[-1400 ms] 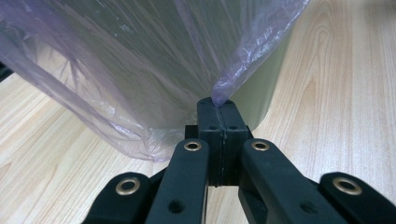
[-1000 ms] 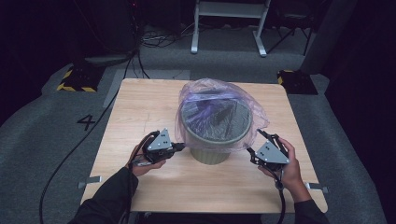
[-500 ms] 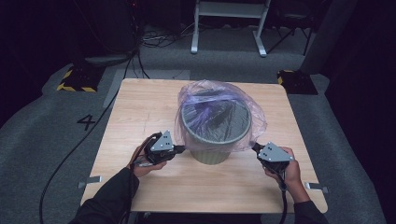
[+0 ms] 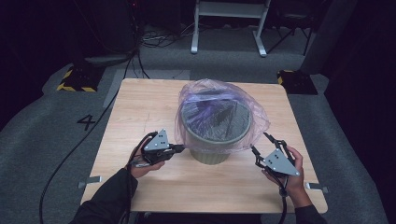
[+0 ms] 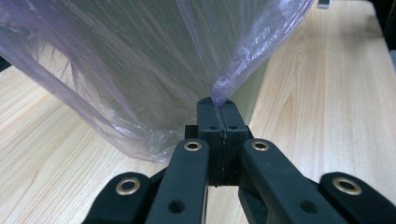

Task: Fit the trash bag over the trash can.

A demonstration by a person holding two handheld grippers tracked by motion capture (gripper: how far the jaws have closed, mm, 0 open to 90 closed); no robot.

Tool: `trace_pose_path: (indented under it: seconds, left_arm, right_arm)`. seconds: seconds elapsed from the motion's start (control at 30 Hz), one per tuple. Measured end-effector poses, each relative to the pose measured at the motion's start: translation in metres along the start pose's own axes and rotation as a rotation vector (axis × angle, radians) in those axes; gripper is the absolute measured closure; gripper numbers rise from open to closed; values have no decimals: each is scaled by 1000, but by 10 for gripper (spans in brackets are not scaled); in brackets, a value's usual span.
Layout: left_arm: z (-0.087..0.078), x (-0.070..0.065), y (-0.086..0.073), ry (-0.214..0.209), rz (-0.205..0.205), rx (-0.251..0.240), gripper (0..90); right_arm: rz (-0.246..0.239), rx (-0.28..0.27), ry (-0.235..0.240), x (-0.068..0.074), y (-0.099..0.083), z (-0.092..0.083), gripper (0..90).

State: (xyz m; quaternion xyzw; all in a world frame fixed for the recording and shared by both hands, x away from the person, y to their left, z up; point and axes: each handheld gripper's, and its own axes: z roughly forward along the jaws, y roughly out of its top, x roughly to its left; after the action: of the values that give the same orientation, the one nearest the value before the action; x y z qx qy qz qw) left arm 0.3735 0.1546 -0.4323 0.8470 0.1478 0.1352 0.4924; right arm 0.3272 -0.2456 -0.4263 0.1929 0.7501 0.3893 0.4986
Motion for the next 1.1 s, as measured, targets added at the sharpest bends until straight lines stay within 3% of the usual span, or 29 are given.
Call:
trace_pose_path:
  seconds: [0.13, 0.2, 0.3, 0.37, 0.43, 0.53, 0.8, 1.0, 1.1]
  left_arm:
    - [-5, 1, 2, 1, -11, -22, 900]
    - [-6, 2, 2, -10, -17, -29, 900]
    - [-5, 2, 3, -14, -18, -25, 900]
    - [-3, 2, 3, -17, -19, -26, 900]
    - [-3, 1, 4, -25, -16, -26, 900]
    - [-3, 0, 3, -31, -4, -10, 900]
    - [0, 0, -10, -36, -13, 39, 900]
    - [7, 3, -22, -23, -25, 93, 900]
    - [12, 5, -26, 9, -22, 122, 857]
  right_arm:
    - [-59, 12, -55, 2, 2, -3, 320]
    - [-83, 16, -42, 3, 4, -3, 275]
    - [-138, 54, -7, 9, 6, 9, 278]
    - [-160, 78, -26, 12, 4, 20, 401]
    - [-166, 81, -55, 13, 2, 26, 635]
    - [-186, 81, -32, 13, 3, 27, 900]
    - [-91, 111, 98, 9, -14, 14, 900]
    - [-71, 149, 182, 13, -28, 13, 900]
    - [-84, 178, 218, 18, -34, 19, 900]
